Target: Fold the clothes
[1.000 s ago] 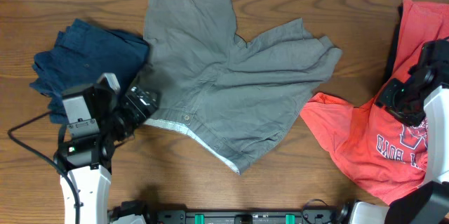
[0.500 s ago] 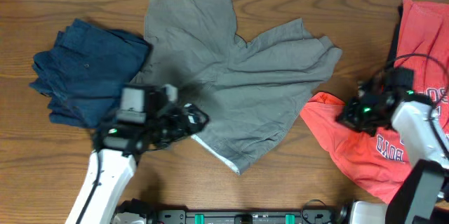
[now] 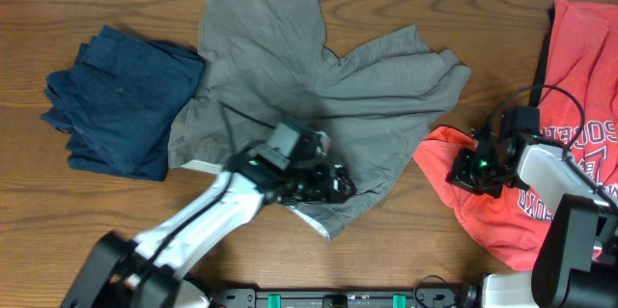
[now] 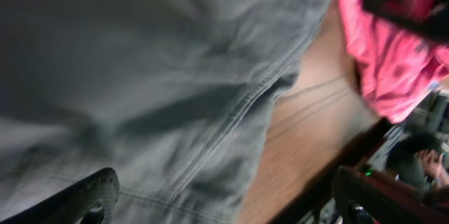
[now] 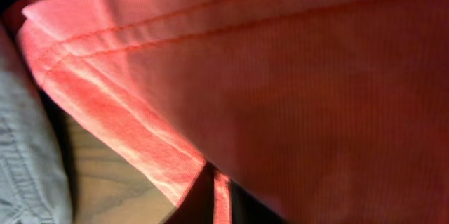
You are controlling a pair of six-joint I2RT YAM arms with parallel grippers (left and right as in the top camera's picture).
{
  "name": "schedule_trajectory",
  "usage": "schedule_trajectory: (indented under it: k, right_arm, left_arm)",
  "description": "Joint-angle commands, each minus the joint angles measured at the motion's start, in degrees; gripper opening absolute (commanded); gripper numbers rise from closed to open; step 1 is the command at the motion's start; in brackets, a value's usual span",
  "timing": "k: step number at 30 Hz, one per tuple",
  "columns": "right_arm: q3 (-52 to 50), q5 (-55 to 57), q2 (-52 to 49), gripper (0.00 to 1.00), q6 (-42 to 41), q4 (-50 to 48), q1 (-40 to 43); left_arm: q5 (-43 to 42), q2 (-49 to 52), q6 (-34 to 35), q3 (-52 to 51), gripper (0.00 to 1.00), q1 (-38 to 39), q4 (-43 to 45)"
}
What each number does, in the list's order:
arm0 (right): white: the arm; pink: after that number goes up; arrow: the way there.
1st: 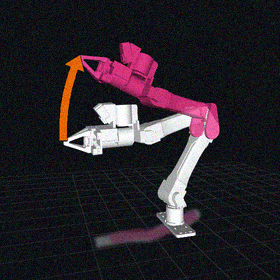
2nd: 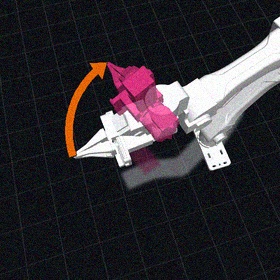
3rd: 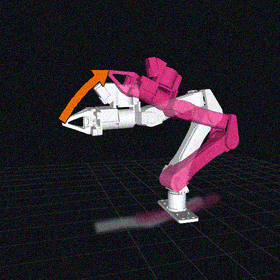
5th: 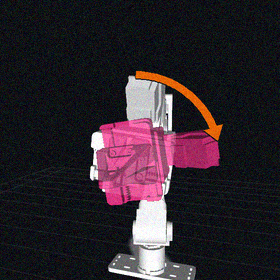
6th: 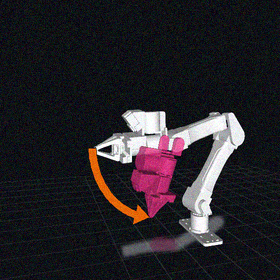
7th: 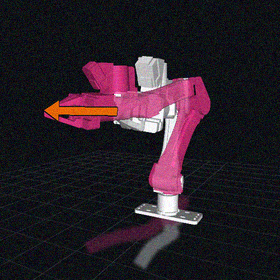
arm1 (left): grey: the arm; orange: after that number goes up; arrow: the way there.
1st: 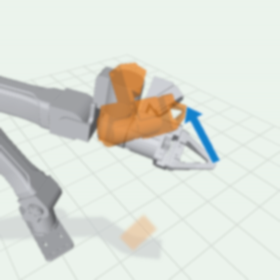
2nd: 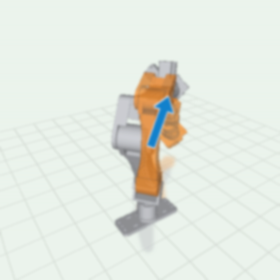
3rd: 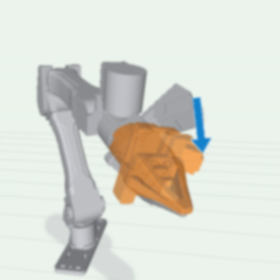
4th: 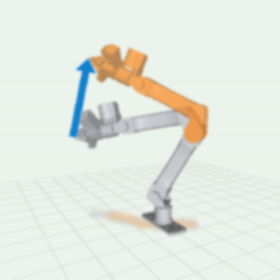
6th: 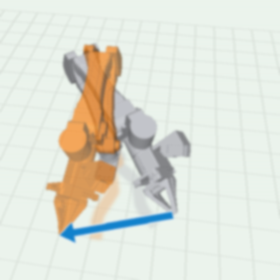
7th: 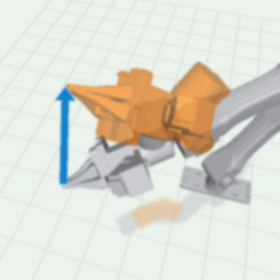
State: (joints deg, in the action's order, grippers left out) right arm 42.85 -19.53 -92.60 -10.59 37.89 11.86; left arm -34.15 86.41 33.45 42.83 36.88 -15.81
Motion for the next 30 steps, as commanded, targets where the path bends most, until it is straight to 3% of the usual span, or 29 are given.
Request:
schedule_trajectory:
  k: [1, 5, 12, 16, 19, 24, 26, 29, 30]
  right_arm:
    - [-1.0, 13.3, -4.6, 0.18, -4.7, 0.1, 0.5]
    - [-0.9, 24.1, -8.6, 0.21, -12.6, -0.1, 4.7]
    - [2.7, 26.5, -9.6, 0.25, -18.7, 0.0, 21.2]
    - [11.2, 23.9, -9.6, 0.25, -18.8, 6.7, 30.0]
    - [18.4, 16.4, -9.6, 0.23, -18.7, 12.1, 33.2]
    - [27.0, 1.3, -8.7, 0.28, -9.6, 19.5, 31.8]
    - [28.3, -0.3, -8.1, 0.38, -5.4, 22.2, 29.6]
    - [28.3, -1.8, -7.5, 0.67, -1.6, 24.6, 24.9]
    - [28.2, -1.7, -7.5, 0.73, -1.1, 25.3, 23.0]
  left_arm:
    - [0.2, 5.0, 3.6, -0.3, 0.98, 2.4, 0.6]
    - [-3.3, 9.9, 5.5, -0.3, 0.98, 4.2, -2.6]
    - [-10.1, 12.4, 4.0, -0.3, 0.98, 4.5, -15.8]
    - [-9.9, 12.4, -4.9, -0.3, 0.98, 4.4, -29.8]
    - [-3.0, 12.4, -8.4, -0.3, 0.98, 4.0, -39.3]
    - [6.1, 12.4, -8.3, -0.3, 0.98, 1.6, -39.5]
    - [6.4, 12.4, -8.3, -0.3, 0.98, 0.4, -37.0]
    - [6.4, 12.4, -8.4, -0.2, 0.98, -1.5, -35.5]
    - [6.4, 12.4, -8.4, -0.2, 0.98, -2.2, -35.5]
